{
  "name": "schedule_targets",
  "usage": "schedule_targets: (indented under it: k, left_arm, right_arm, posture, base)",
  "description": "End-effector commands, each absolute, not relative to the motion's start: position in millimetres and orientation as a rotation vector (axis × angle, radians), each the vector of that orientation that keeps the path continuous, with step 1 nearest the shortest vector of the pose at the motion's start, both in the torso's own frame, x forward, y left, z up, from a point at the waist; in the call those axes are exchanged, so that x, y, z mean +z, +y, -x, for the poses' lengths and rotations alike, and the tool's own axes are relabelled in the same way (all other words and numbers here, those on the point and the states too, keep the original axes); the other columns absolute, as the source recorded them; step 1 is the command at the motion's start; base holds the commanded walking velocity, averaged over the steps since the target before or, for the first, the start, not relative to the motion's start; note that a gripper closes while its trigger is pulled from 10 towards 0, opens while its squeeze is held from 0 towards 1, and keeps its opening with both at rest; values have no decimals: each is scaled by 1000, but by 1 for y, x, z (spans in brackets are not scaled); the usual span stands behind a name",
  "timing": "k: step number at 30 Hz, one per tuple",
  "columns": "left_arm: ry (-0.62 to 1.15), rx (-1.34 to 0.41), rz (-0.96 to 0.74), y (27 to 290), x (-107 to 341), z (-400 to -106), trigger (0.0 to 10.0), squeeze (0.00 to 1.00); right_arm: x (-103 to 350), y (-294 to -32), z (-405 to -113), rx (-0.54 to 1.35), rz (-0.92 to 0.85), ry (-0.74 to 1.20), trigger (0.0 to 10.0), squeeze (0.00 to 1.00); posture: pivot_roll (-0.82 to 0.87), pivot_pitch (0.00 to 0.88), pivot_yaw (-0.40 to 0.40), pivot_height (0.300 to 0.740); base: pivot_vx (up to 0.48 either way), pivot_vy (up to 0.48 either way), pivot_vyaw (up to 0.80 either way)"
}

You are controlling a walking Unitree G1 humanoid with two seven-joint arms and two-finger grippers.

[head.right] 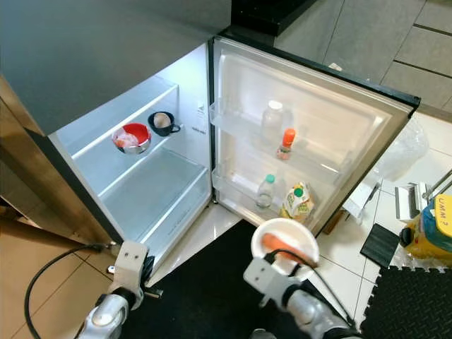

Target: Restocking fridge

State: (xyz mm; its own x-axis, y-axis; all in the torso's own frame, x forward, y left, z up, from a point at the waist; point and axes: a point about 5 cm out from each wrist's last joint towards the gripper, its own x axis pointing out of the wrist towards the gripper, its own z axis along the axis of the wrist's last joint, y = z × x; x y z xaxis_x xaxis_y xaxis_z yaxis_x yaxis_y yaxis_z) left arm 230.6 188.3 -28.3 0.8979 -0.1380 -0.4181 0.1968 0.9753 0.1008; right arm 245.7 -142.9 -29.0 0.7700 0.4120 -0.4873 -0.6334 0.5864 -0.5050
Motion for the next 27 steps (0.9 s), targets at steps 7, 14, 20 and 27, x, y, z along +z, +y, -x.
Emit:
schedule_targets:
  k: [7,14,20,27]
  left_arm:
    - [472,-119,-162,189,-41,-213,10000,0]
    - [399,-95,-132,184,-37,-211,10000,0]
    - [413,-70,-85,183,-41,-206,10000,0]
    - [413,-47,-87,185,-41,-205,10000,0]
  right_arm:
    - [-28,-132,-243,660,678,300,10000,0]
    - [-28,-122,-243,696,634,311,10000,0]
    - [-28,-118,-244,702,640,317,10000,0]
    - [-32,-122,-241,694,693,330,10000,0]
  posture:
    - [-84,138,-48,740]
    - [-72,144,-56,740]
    - [-68,145,-58,740]
    - [-70,143,-57,740]
  base:
    - [0,0,0]
    - [0,0,0]
    - [0,0,0]
    - [0,0,0]
